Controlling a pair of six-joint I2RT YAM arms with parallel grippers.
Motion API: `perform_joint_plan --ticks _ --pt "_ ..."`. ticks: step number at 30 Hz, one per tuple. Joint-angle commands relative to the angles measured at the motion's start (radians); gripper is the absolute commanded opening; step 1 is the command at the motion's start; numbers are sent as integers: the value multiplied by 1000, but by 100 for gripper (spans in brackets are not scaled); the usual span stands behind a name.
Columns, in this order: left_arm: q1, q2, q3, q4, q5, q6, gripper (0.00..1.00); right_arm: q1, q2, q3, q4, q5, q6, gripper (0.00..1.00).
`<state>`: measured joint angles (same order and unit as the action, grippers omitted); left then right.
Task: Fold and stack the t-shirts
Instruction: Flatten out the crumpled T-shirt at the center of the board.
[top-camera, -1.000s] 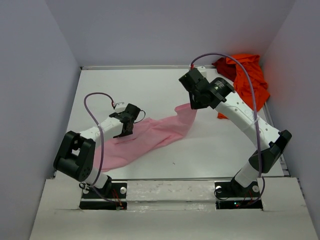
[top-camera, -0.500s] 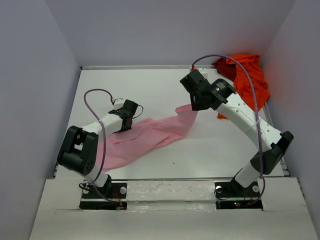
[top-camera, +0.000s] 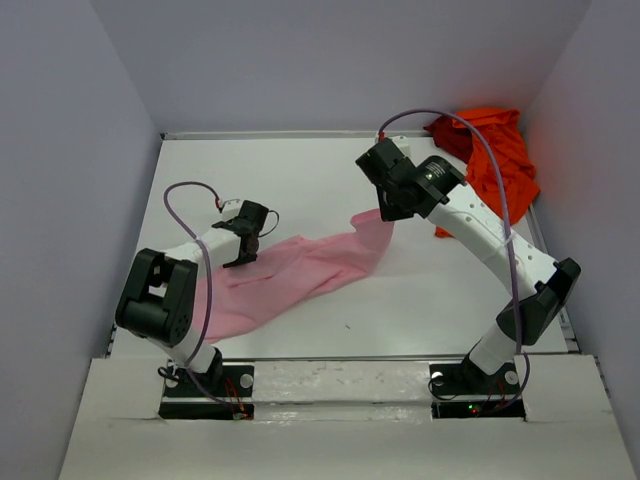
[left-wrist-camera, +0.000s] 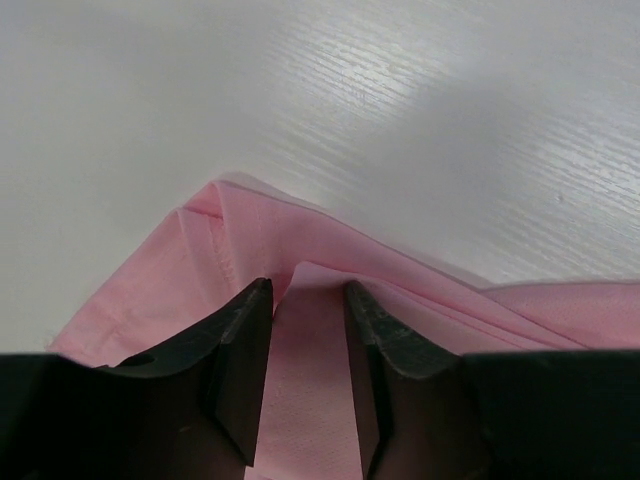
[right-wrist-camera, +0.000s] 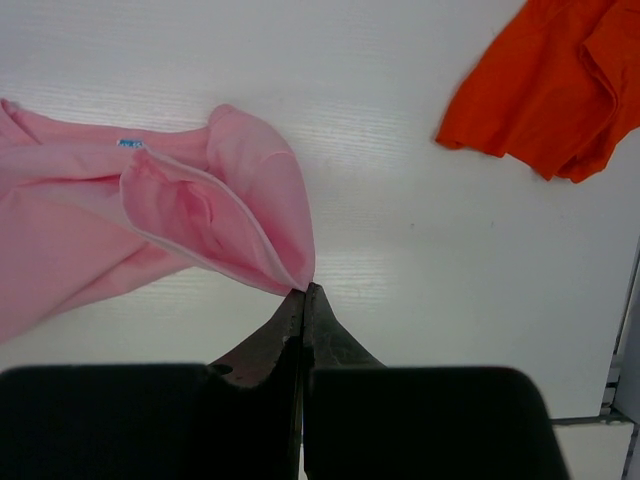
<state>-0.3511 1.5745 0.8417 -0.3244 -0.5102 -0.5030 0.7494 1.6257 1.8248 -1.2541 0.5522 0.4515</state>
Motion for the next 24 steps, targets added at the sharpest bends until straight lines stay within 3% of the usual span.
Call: perform_joint_plan --ticks 1,4,5,6,11,19,24 --pt "8 15 -3 7 15 12 44 5 6 59 -1 12 -16 0" --pt "14 27 10 4 61 35 19 5 13 68 -2 17 -19 0" --pt "14 31 13 4 70 40 2 5 13 68 -2 18 -20 0" --pt "14 39 16 -1 78 41 0 5 13 67 -2 18 -19 0" --pt "14 -5 25 -7 84 46 0 5 10 51 -2 22 -19 0" --pt "5 -229 177 -192 76 -63 0 5 8 82 15 35 -17 0" --pt "1 -369 198 -212 85 -112 0 5 22 151 24 -23 -43 0"
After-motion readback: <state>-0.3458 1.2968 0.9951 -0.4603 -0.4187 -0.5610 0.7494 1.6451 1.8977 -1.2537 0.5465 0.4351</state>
